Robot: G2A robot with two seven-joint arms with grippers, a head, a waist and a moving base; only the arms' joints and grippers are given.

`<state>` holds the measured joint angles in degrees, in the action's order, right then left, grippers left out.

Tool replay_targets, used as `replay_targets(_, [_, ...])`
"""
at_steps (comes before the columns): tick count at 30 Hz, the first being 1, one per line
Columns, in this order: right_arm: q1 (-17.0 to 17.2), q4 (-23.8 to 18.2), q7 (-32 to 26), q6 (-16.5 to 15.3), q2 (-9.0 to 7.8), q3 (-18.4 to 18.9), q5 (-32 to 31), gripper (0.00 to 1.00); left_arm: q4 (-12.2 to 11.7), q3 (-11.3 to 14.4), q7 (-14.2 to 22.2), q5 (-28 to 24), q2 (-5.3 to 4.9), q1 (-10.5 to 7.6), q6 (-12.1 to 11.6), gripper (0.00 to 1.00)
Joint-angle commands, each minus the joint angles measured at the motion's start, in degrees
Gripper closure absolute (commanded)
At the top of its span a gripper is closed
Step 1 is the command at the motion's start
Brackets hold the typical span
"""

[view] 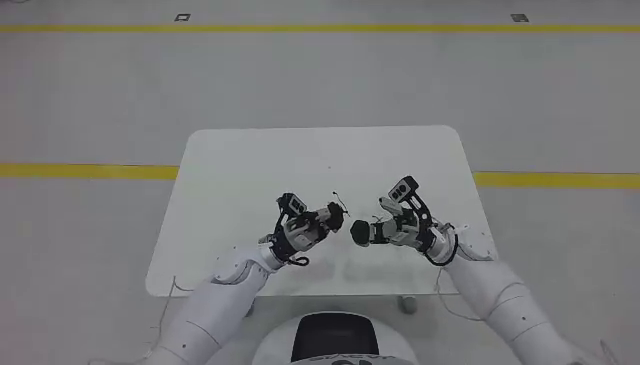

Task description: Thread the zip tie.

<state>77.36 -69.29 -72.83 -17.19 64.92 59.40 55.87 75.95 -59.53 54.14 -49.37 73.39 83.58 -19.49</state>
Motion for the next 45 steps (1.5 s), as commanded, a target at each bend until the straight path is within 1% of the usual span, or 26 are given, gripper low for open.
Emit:
replay_targets(1, [0.06,0.05,-0.18,0.07,0.07,0.1,0.16,0.0,-0.12,0.1,0.12,-0.28,0.06,-0.04,0.01,1.0])
replay_targets(3, [0.1,0.13,-0.44,0.15,0.16,0.2,0.25,0.0,-0.29,0.25,0.44,-0.91,0.15,-0.03,0.01,1.0])
replay_targets(4, [0.11,0.16,-0.68,0.21,0.2,0.22,0.39,0.03,-0.47,0.45,0.77,-1.43,0.19,-0.03,0.01,1.0])
replay_targets(5, [0.1,0.27,-0.89,0.25,0.24,0.26,0.47,0.18,-0.71,0.68,1.08,-2.1,0.25,-0.07,0.11,1.0])
replay_targets(6, [0.08,0.4,-1.02,0.24,0.28,0.29,0.48,0.25,-0.95,0.91,1.52,-2.74,0.31,-0.23,0.33,1.0])
replay_targets(8, [0.05,0.61,-1.15,0.1,0.42,0.21,0.49,0.5,-1.53,1.36,2.46,-4.69,0.46,-0.46,0.71,1.0])
replay_targets(11, [-0.02,0.91,-1.18,-0.21,0.64,0.11,0.52,0.54,-2.65,1.8,3.98,-7.16,0.65,-0.93,1.09,1.0])
replay_targets(16, [-0.09,1.2,-1.53,-0.79,0.96,0.12,0.79,0.58,-4.24,2.37,5.68,-9.82,0.94,-1.61,0.66,1.0])
replay_targets(17, [-0.1,1.21,-1.59,-0.88,1.01,0.14,0.84,0.6,-4.47,2.47,5.96,-10.03,0.98,-1.77,0.61,1.0])
replay_targets(21, [-0.16,1.24,-1.71,-0.91,1.2,0.22,0.7,0.63,-5.35,2.88,7.09,-11.28,1.17,-2.32,0.3,1.0])
replay_targets(26, [-0.29,1.22,-1.71,-0.68,1.42,0.23,0.41,0.68,-6.42,3.38,8.28,-12.88,1.41,-2.99,0.47,1.0])
replay_targets(31, [-0.45,1.23,-1.7,-0.58,1.68,0.19,0.18,0.71,-7.56,4.06,8.67,-13.68,1.69,-3.65,0.51,1.0])
replay_targets(37, [-0.61,1.17,-1.55,-0.46,1.92,0.21,-0.22,0.74,-8.37,4.52,9.03,-14.19,1.88,-4.29,0.85,1.0])
replay_targets(41, [-0.7,1.33,-1.44,-0.34,2.11,0.17,-0.33,0.78,-8.43,4.55,9.09,-14.25,1.9,-4.33,0.9,1.0])
replay_targets(44, [-0.9,1.64,-1.4,-0.29,2.3,0.04,-0.57,0.84,-8.43,4.55,9.09,-14.25,1.9,-4.33,0.9,1.0])
replay_targets(45, [-0.96,1.72,-1.4,-0.28,2.34,0.02,-0.63,0.84,-8.43,4.55,9.09,-14.25,1.9,-4.33,0.9,1.0])
